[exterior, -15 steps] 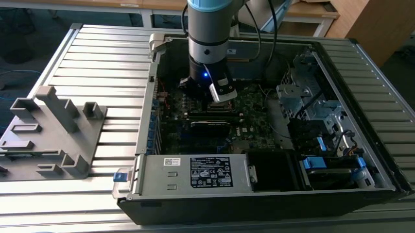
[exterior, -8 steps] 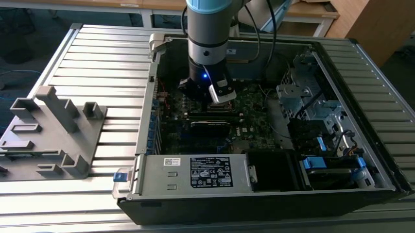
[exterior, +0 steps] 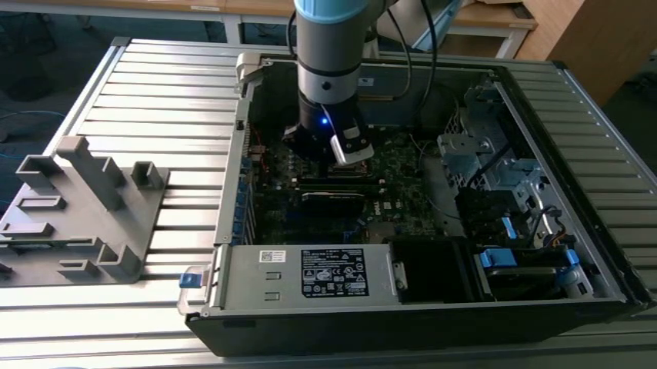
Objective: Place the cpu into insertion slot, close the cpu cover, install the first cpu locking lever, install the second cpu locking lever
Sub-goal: 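Install the second cpu locking lever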
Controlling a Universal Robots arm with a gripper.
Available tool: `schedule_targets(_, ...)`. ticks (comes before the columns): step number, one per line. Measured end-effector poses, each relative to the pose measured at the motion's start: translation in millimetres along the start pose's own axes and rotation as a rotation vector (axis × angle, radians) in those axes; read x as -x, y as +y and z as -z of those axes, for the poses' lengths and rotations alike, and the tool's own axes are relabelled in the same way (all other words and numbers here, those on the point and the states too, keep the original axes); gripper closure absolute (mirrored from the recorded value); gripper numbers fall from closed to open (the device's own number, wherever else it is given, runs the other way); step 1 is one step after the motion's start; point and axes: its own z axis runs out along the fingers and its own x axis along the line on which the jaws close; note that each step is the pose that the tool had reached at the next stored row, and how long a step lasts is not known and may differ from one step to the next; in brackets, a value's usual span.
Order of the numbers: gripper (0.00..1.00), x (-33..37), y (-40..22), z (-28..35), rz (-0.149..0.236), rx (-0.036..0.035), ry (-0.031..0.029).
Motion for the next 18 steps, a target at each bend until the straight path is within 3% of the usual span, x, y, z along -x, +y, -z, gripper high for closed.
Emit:
schedule_targets(7,0.89,-0.2,-0.1,-0.9,0.0,0.0,0.0)
schedule_targets(14,0.89,-4.1,-0.7,-2.9,0.0,0.0048,0.0001)
schedule_targets(15,0.89,-4.2,-0.8,-3.1,0.0,0.0125,0.001)
schedule_targets(18,0.89,-4.5,-0.8,-3.6,-0.002,0.049,0.0051)
